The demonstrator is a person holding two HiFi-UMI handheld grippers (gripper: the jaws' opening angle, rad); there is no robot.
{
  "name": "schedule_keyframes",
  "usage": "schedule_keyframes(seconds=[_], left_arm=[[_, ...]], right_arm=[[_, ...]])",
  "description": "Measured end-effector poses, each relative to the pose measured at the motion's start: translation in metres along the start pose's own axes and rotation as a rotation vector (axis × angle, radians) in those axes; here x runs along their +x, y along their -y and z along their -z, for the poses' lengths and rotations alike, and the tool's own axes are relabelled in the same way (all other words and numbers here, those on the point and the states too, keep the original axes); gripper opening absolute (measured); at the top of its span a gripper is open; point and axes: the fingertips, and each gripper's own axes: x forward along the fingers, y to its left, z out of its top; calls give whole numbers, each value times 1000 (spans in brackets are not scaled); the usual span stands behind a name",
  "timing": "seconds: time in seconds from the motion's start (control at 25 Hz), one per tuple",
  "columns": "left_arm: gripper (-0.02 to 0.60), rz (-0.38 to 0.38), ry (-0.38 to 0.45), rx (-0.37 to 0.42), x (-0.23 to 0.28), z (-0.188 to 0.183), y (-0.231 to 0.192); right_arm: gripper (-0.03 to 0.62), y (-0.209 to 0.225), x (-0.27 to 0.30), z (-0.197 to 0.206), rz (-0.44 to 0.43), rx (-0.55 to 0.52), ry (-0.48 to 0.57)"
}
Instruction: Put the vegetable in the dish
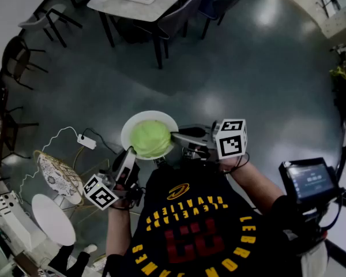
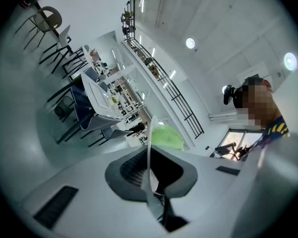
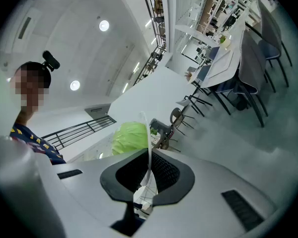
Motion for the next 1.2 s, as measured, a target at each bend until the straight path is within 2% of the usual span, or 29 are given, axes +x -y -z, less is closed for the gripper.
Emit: schedule_keyframes(seconds=[0.2, 0.32, 0.4, 0.52, 0.72, 0.96, 1.2], left_arm=[[14, 3, 12, -12, -3, 1, -2], [14, -9, 8, -45, -6, -1, -8], [14, -32, 0, -125, -11, -4, -16], [14, -85, -18, -295, -20, -6, -30], [18, -141, -39, -374, -32, -14, -55], [17, -153, -19, -444, -60, -25, -84], [17, -130, 0, -528, -71, -38, -100]], right_arm=[[21, 1, 2, 0, -2, -2, 5], [21, 2, 8, -1, 7, 41, 27], [21, 2, 16, -1, 20, 101, 52], [21, 13, 28, 2, 80, 206, 75], [21, 38, 50, 17, 185, 357, 95], [21, 39, 85, 20, 224, 345, 94], [21, 42, 109, 23, 254, 373, 104]])
